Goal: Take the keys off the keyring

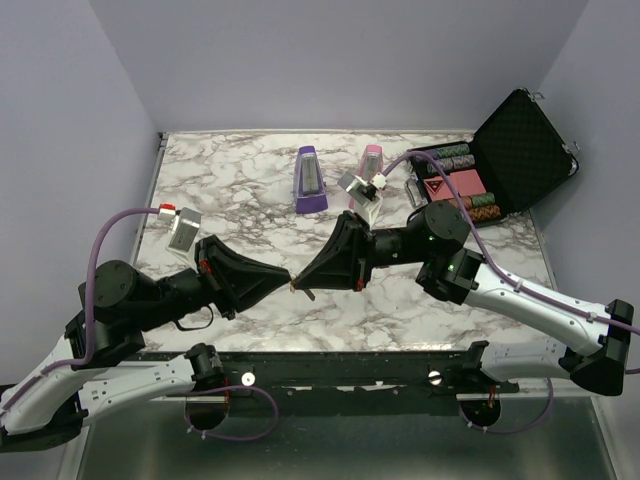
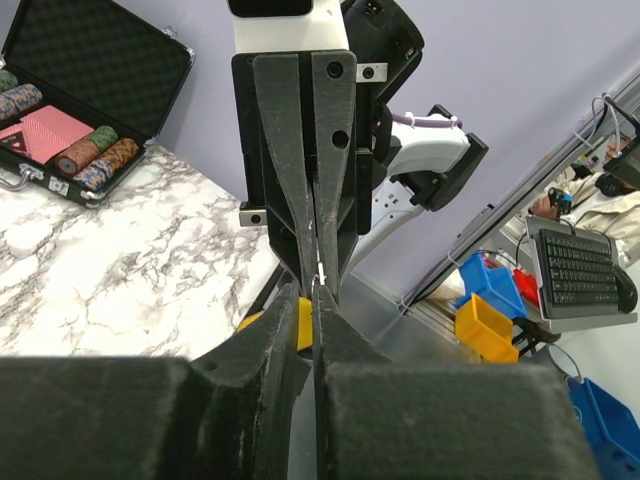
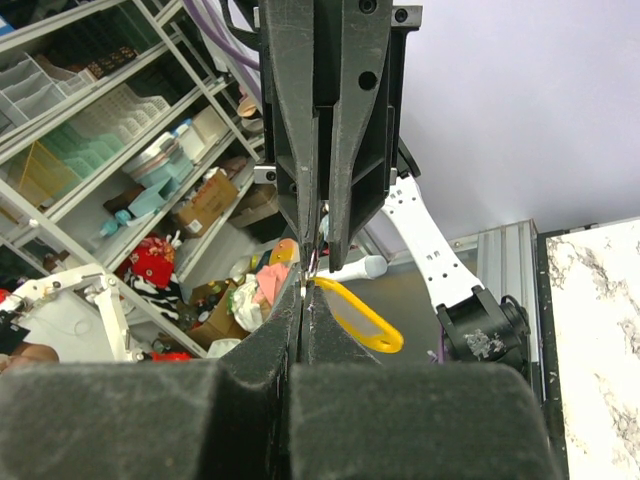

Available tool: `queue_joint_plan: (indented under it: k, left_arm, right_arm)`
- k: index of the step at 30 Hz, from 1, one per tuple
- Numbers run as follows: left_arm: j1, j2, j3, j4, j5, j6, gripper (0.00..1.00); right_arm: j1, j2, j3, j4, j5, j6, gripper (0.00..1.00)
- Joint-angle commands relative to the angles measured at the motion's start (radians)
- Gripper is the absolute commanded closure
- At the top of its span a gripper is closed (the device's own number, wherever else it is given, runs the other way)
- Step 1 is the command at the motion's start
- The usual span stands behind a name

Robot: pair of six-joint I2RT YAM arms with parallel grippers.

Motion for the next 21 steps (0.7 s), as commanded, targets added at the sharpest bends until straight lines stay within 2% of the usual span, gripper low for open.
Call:
queue_joint_plan:
  k: [1,4,7,21]
  left_arm:
    - [0.0,0.017,-0.013,0.018,0.043,-0.008,0.85]
    - [0.0,0.018,-0.018,0.02,0.055,-0.008,0.9]
    - [0.0,0.018,-0.018,0.009,0.06,-0.006,1.0]
    - [0.0,0.044,0.097,-0.192,0.066,0.047,1.0]
  right_arm:
    - [0.003,-0.016,-0.011,0.024,0.022,-0.005,0.99]
    - [0.003,-0.015,-0.011,0.018,0.027,-0.005,0.99]
    - [0.003,-0.013,-0.012,0.013,0.034,-0.005,0.99]
    - [0.004,0.014,0.032,-0.051,0.103,0.031,0.99]
